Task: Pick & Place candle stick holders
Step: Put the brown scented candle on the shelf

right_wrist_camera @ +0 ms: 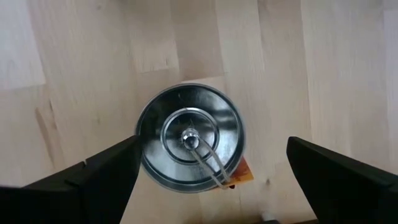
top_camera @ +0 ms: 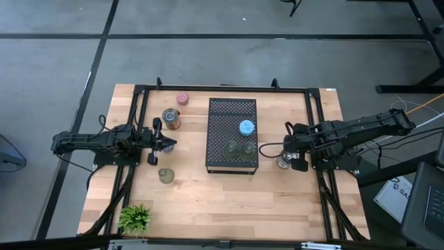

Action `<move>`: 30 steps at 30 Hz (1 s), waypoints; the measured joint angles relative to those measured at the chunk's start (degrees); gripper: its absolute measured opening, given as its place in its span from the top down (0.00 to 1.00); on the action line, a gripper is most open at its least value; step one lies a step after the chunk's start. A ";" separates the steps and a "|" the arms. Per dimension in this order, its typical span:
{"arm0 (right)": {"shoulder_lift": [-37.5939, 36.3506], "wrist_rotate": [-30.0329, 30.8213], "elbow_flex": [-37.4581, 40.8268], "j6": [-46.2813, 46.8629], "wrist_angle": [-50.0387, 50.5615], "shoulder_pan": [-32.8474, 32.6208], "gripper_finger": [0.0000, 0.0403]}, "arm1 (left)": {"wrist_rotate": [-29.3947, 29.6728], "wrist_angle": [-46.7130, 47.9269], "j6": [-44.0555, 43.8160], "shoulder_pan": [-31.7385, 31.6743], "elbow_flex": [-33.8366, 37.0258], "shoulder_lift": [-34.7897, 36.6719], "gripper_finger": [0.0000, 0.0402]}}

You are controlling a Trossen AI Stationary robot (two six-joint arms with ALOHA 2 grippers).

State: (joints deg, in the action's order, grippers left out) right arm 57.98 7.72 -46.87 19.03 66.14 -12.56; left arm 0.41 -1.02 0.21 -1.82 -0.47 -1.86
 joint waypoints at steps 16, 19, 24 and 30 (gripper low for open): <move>0.15 -1.52 0.02 -2.35 -0.96 -1.05 0.01 | 0.00 0.01 0.00 0.00 0.00 -0.01 0.98; 0.15 -1.52 0.02 -2.08 -0.93 -1.05 0.01 | 0.00 0.01 0.01 0.01 0.00 -0.01 0.98; -0.04 -1.50 0.04 -1.93 -0.82 -1.05 0.01 | 0.01 0.00 0.00 0.01 0.00 -0.01 0.98; -0.29 -1.35 0.04 -1.93 -1.02 -1.05 0.01 | 0.01 0.00 0.02 -0.01 0.00 -0.01 0.98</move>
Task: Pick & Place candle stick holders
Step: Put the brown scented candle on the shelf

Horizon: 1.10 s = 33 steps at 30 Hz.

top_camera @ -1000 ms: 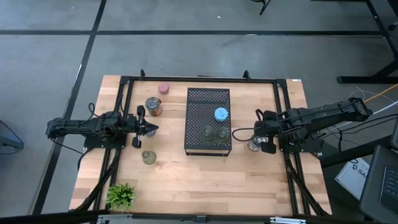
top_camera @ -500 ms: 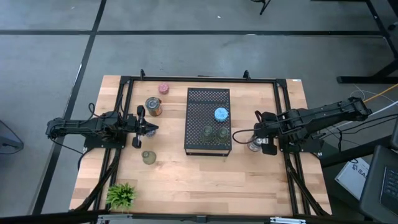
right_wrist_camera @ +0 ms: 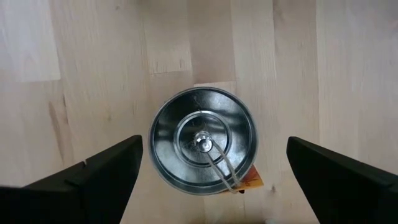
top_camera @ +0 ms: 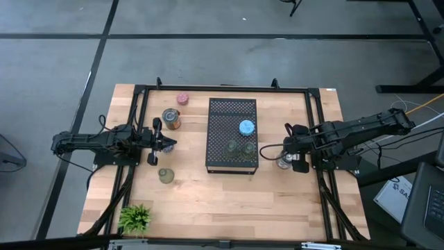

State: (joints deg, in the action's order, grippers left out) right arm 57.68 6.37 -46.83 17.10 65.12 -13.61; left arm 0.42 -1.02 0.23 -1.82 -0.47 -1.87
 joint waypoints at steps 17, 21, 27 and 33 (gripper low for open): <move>0.49 1.09 0.00 0.58 0.17 0.00 0.01 | -0.01 0.01 0.00 0.02 -0.01 0.00 0.98; 0.51 1.83 0.00 3.29 0.22 0.00 0.01 | 0.00 0.02 0.00 0.02 0.00 0.00 0.98; 0.51 2.54 0.00 4.55 0.20 0.00 0.01 | -0.02 0.01 -0.02 0.02 -0.01 0.00 0.98; 0.51 2.54 0.00 3.78 0.20 0.00 0.01 | -0.02 0.02 0.00 0.00 0.00 0.00 0.98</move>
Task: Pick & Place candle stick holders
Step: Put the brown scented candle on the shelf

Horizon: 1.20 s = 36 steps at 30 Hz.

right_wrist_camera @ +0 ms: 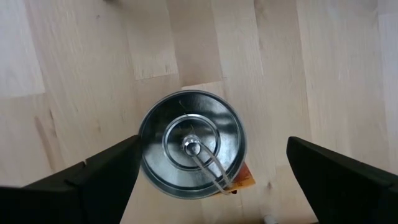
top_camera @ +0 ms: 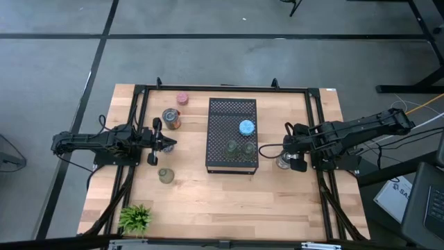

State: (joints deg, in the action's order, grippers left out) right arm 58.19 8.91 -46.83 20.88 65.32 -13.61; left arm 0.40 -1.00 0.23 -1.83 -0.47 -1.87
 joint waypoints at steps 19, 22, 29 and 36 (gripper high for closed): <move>0.00 0.02 0.00 -3.36 0.00 4.25 0.01 | 0.02 -0.01 0.00 0.02 0.00 0.00 0.98; 0.00 0.04 0.00 -3.34 0.00 4.68 0.01 | 0.00 -0.02 -0.02 0.02 0.00 0.02 0.98; 0.00 0.02 0.00 -2.05 0.00 4.66 0.01 | 0.00 -0.02 -0.01 0.01 -0.01 0.01 0.98; 0.00 -2.30 0.00 -2.05 0.00 4.60 0.01 | 0.01 -0.01 0.00 0.01 -0.02 0.00 0.98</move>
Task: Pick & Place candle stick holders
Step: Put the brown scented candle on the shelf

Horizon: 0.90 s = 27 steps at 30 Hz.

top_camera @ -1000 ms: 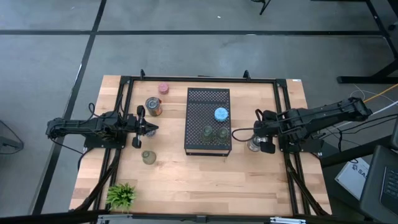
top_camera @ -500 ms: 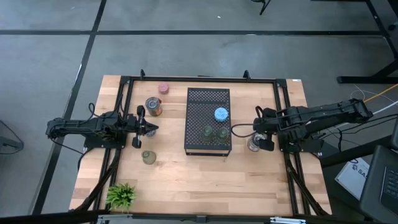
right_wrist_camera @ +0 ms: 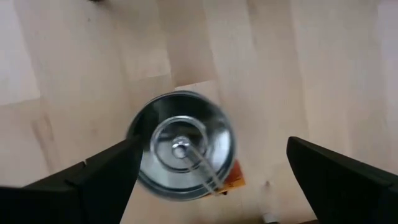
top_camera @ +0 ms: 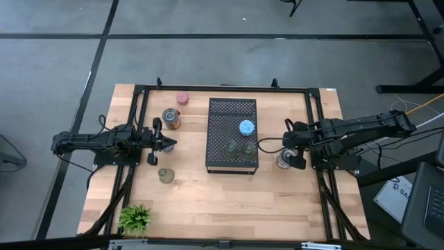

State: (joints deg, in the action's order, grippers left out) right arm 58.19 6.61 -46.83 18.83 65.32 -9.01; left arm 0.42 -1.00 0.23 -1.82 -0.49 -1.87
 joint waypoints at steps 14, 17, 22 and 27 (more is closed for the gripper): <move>-0.04 -2.78 0.00 -0.80 -0.11 -3.94 0.01 | 0.01 0.00 -0.02 0.00 0.02 0.00 0.98; -0.04 -2.78 0.00 -0.61 -0.11 -3.96 0.01 | -0.01 -0.02 0.00 0.00 0.02 0.00 0.98; -0.13 -2.02 1.84 -1.27 -2.13 -3.96 0.01 | -0.01 -0.02 -0.02 0.00 0.02 0.01 0.98; -0.13 -1.99 2.43 -1.66 -3.02 -4.30 0.01 | 0.01 -0.02 -0.02 0.00 0.02 0.00 0.98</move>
State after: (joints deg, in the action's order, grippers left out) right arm 58.06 4.62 -44.40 17.17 62.29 -13.31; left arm 0.42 -1.02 0.21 -1.82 -0.47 -1.87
